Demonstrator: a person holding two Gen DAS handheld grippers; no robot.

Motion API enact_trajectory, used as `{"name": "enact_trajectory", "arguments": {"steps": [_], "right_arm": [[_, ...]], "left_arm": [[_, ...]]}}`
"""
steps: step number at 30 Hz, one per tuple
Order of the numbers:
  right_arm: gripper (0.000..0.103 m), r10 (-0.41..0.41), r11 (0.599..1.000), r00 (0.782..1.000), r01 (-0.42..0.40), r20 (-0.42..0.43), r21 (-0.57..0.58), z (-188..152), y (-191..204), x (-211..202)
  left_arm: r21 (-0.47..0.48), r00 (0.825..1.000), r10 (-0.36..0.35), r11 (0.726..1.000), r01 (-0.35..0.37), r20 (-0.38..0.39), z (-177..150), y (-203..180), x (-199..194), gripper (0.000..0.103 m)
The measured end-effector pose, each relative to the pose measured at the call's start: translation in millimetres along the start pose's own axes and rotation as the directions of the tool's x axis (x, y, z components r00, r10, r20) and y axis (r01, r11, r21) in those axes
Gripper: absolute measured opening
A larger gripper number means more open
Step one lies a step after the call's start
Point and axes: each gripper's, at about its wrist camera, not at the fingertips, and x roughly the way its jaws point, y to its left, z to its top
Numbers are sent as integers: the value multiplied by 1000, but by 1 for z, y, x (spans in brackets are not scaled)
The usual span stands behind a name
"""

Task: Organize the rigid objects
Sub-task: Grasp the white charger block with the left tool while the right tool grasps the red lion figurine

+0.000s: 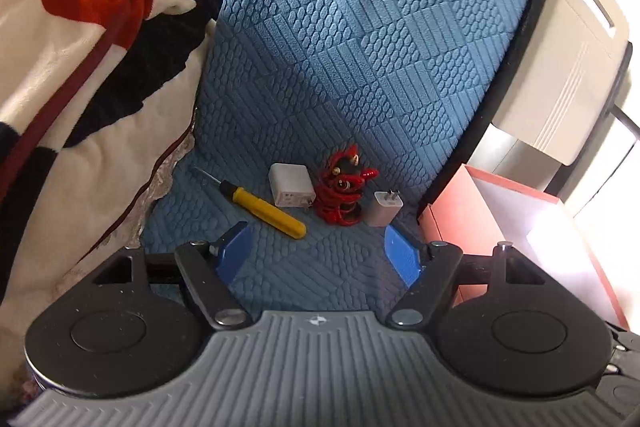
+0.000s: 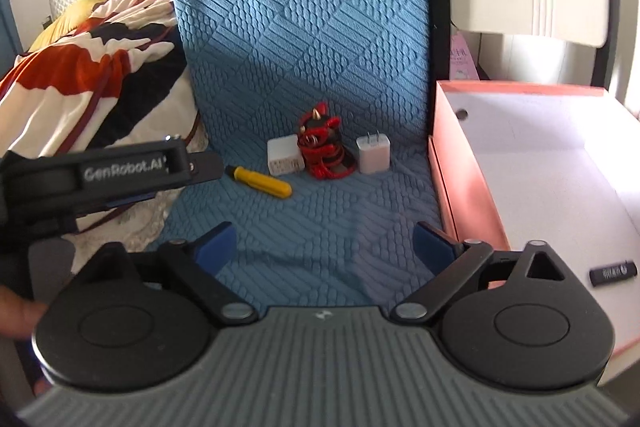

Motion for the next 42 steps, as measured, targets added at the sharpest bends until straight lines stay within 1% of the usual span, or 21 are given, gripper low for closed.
{"name": "enact_trajectory", "arguments": {"steps": [1,3,6,7,10,13,17,22,25,27,29,30,32,35,38,40,42], "right_arm": [[82,-2,1000,1000,2,11,-8,2,1,3],[76,-6,1000,1000,6,28,-17,6,0,11],[74,13,1000,998,-12,62,-14,12,-5,24],[71,17,1000,998,-16,69,-19,14,-8,28],[71,23,997,997,-17,79,-79,21,-11,42],[71,49,993,996,-41,68,-107,28,-16,57],[71,79,994,996,-77,28,-71,38,-21,82],[67,87,989,996,-83,21,-125,52,-13,113],[66,91,985,996,-89,11,-149,61,-13,136],[66,101,985,995,-100,-2,-140,68,-16,153],[66,105,982,994,-106,-10,-154,72,-15,169],[66,113,980,993,-115,-19,-160,73,-13,177],[66,119,976,992,-125,-44,-179,73,-10,191],[66,133,960,989,-143,-56,-240,70,0,203],[64,103,944,993,-116,-59,-309,64,7,210],[64,79,944,994,-98,-73,-314,63,8,216],[64,87,947,992,-109,-86,-303,62,7,222]], "left_arm": [[-1,1000,-3,1000,3,-5,3,1,5,74],[-8,1000,-8,1000,8,-30,9,4,16,69],[-15,997,-8,1000,7,-71,15,8,36,63],[-15,997,-8,1000,7,-82,18,10,42,61],[-37,992,-20,999,16,-121,27,16,64,58],[-68,988,-36,997,26,-152,37,23,87,57],[-60,984,-23,998,12,-178,49,29,116,57],[-79,974,-17,997,-1,-227,60,39,159,57],[-94,967,-44,995,22,-249,65,39,177,57],[-79,965,-55,996,36,-256,70,37,188,58],[-108,963,-74,993,47,-259,75,40,197,58],[-113,962,-68,993,39,-264,77,42,201,58],[-94,962,-40,995,16,-268,81,45,207,58],[-113,959,-49,993,18,-278,87,54,213,58],[-141,959,-48,990,8,-280,92,66,218,58],[-147,957,-43,989,1,-286,94,72,222,58],[-145,955,-37,989,-6,-293,96,78,227,58]]}}
